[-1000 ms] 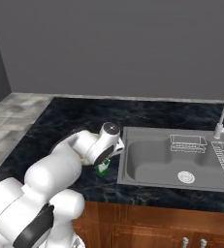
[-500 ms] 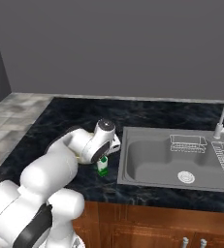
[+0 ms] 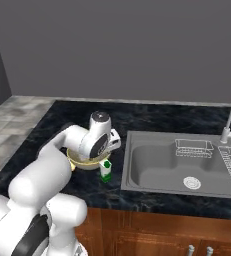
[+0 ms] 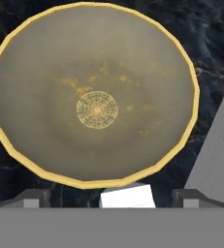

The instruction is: Gather the eggs and milk located in the vicinity of the sink area and place them right next to the bowl.

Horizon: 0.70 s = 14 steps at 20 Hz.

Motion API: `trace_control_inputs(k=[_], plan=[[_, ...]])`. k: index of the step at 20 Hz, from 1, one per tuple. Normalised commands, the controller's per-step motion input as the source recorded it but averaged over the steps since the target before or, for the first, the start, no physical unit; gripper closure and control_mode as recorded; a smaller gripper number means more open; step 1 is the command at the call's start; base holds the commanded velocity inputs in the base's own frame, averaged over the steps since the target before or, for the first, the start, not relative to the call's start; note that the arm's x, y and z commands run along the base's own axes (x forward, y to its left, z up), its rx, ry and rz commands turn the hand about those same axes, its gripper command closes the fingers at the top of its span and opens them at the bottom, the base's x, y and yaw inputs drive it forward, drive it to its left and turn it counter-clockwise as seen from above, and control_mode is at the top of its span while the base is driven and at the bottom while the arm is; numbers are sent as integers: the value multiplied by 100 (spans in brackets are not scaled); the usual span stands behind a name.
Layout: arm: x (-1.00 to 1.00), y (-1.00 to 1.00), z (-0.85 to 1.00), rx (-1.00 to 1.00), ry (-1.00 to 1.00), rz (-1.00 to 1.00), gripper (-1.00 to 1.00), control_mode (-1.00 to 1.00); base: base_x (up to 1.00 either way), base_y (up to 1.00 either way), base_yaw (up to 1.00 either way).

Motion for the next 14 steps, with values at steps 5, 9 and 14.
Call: trace_control_inputs(k=[5,9,14], plan=[[-1,0,71,0,16,-3,-100,-100,0,0,0],[-15,0,65,-6,27,-13,-100,-100,0,0,0],[-51,12,42,-14,29,-20,-100,-100,0,0,0]])
